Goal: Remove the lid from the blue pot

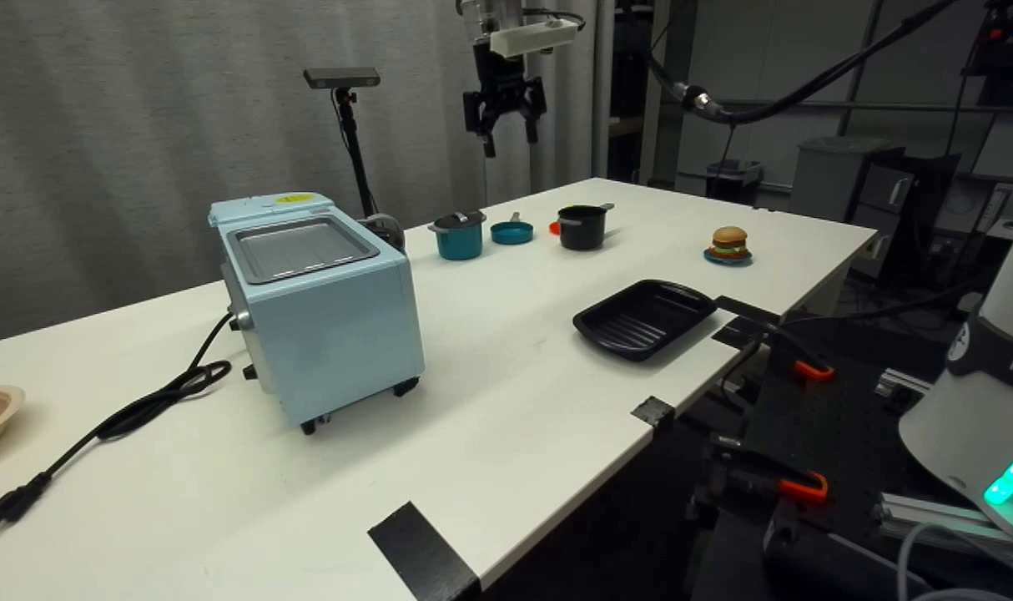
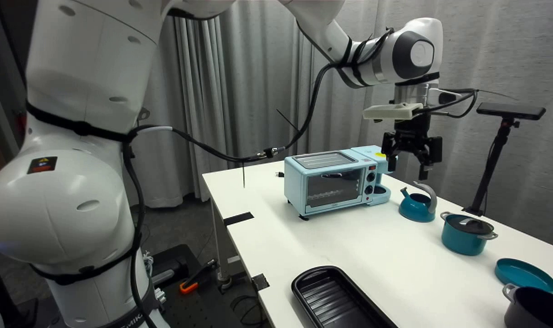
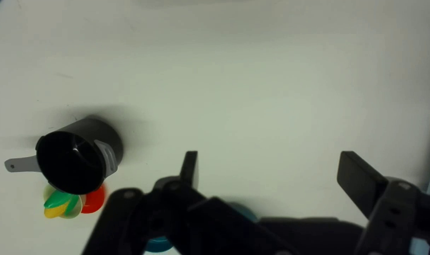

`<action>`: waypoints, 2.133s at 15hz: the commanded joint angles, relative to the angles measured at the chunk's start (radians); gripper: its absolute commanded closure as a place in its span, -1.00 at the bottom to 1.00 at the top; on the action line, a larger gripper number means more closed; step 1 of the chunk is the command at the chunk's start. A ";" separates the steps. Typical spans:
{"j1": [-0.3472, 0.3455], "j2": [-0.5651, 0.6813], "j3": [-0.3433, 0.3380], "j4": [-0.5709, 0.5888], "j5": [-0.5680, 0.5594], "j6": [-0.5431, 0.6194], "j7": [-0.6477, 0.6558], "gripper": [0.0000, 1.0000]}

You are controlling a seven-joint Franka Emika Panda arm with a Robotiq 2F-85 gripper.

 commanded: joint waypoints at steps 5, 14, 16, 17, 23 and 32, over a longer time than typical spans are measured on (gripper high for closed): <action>0.002 0.276 -0.033 0.296 -0.005 0.059 0.091 -1.00; -0.003 0.519 -0.067 0.608 -0.003 0.086 0.133 -1.00; -0.001 0.466 -0.058 0.519 0.003 0.103 0.117 -1.00; -0.001 0.485 -0.061 0.548 0.003 0.103 0.121 -1.00; -0.002 0.511 -0.064 0.591 0.002 0.101 0.123 -1.00; -0.026 0.616 -0.079 0.693 0.001 0.122 0.129 -1.00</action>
